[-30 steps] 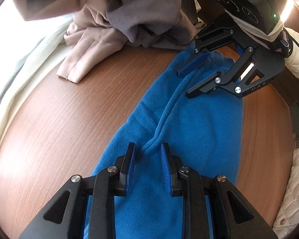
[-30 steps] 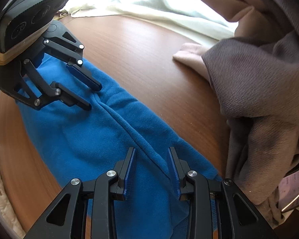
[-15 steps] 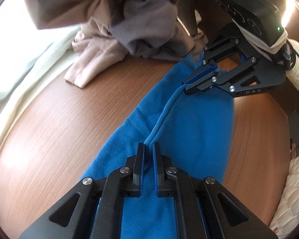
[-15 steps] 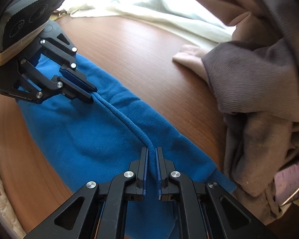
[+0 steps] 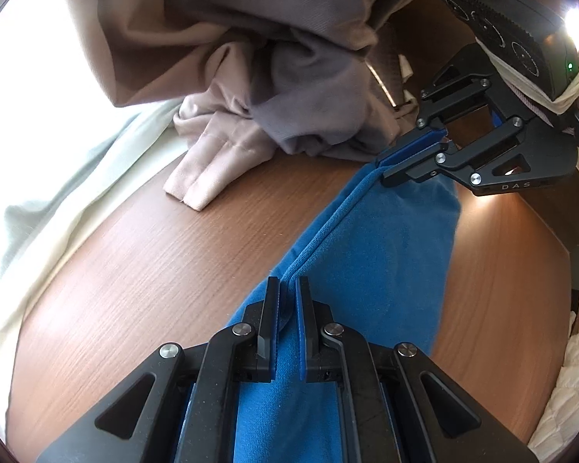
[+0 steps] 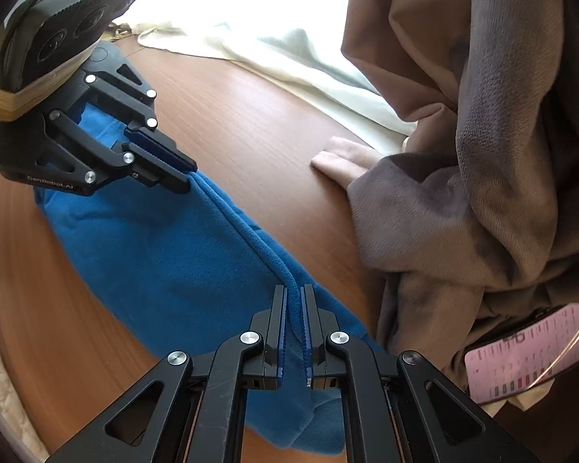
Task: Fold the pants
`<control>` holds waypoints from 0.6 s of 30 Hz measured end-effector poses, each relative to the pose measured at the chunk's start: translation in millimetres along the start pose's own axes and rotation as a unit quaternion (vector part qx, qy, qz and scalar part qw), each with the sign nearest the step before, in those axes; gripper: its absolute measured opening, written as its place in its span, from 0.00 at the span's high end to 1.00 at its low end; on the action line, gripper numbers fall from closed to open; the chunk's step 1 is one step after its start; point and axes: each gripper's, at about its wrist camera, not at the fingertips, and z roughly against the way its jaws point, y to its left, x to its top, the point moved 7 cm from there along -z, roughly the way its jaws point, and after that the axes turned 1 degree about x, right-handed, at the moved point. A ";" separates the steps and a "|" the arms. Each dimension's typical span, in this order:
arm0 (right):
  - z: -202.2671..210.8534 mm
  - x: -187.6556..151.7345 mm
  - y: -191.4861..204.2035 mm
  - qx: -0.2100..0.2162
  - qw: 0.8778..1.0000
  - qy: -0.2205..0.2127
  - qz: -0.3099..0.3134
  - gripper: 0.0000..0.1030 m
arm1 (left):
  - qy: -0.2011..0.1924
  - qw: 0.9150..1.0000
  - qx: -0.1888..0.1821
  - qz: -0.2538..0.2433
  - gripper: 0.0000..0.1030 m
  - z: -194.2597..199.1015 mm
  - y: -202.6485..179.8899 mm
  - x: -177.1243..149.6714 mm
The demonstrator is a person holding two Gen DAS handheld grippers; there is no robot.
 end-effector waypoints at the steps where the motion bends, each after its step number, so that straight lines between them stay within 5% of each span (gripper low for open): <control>1: -3.5 1.3 -5.3 0.001 1.000 0.004 0.000 0.92 | 0.003 1.000 0.004 0.002 0.91 -2.4 2.0 -0.5; 18: -74.1 3.5 -1.2 -0.026 0.999 0.046 -0.002 0.92 | 0.030 0.999 0.011 0.028 0.90 -46.2 18.3 -17.1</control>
